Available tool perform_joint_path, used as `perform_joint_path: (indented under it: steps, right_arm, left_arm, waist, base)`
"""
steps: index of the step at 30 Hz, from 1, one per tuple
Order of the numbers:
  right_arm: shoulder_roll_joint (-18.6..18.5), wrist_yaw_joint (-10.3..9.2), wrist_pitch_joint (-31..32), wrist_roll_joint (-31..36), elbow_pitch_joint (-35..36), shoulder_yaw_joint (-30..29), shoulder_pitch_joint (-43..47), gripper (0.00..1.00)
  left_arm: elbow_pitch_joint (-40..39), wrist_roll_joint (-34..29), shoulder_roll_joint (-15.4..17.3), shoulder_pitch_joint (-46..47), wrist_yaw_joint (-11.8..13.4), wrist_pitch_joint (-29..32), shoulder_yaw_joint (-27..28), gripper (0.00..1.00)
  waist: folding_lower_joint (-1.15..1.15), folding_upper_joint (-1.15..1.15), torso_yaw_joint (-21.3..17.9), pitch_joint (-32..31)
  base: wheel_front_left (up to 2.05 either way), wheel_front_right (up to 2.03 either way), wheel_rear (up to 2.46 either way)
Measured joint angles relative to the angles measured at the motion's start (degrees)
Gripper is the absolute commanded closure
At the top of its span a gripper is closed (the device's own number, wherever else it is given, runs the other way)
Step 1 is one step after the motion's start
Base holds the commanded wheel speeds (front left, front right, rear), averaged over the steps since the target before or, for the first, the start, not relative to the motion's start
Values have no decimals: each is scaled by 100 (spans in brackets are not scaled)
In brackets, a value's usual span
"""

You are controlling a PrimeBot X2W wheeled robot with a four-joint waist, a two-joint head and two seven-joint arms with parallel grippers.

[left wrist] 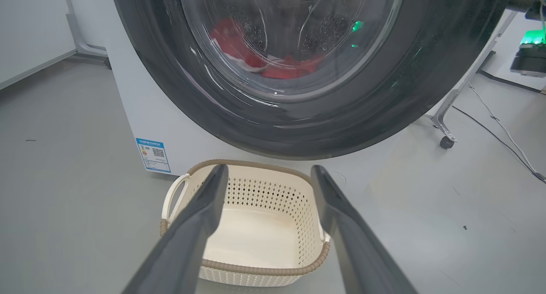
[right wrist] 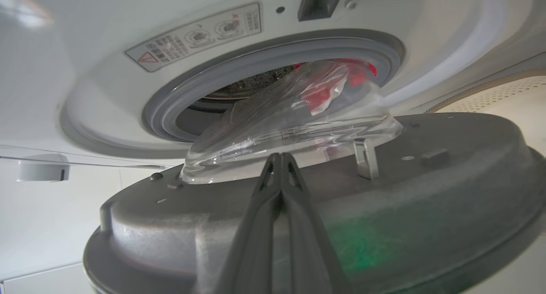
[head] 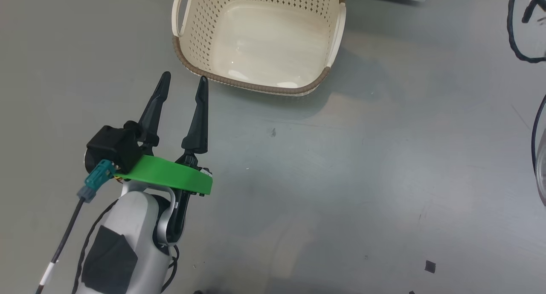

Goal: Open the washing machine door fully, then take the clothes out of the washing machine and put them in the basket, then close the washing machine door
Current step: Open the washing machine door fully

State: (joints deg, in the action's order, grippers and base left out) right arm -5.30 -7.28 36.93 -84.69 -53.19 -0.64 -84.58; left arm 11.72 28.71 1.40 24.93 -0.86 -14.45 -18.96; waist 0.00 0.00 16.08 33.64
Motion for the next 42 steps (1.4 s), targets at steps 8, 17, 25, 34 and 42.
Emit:
perform_joint_path:
  steps: [8, 17, 25, 34, 42]
  right_arm:
    - [8, 13, 187, -178, -102, 101, 326, 100]
    - [27, 77, 401, -481, -147, 289, 661, 100]
    - [45, 116, 590, -767, -162, 533, 910, 100]
    - [58, 124, 717, -1043, -94, 831, 1086, 100]
    - [44, 115, 866, -1352, 110, 1180, 1207, 100]
  left_arm:
    - [41, -9, 0, -41, 3, 0, 25, 0]
    - [75, -115, 1, -159, 3, 0, 26, 0]
    - [81, -166, 2, -286, 4, 0, 24, 0]
    - [77, -168, 3, -370, 4, 0, 9, 0]
    - [70, -183, 4, -396, 4, 0, -11, 0]
  waist:
    - [0, 0, -39, -248]
    - [0, 0, -97, -522]
    - [0, 0, -159, -731]
    - [0, 0, -208, -853]
    - [0, 0, -213, -872]
  base:
    - [0, 0, 0]
    - [0, 0, 0]
    - [0, 0, 0]
    - [0, 0, 0]
    - [0, 0, 0]
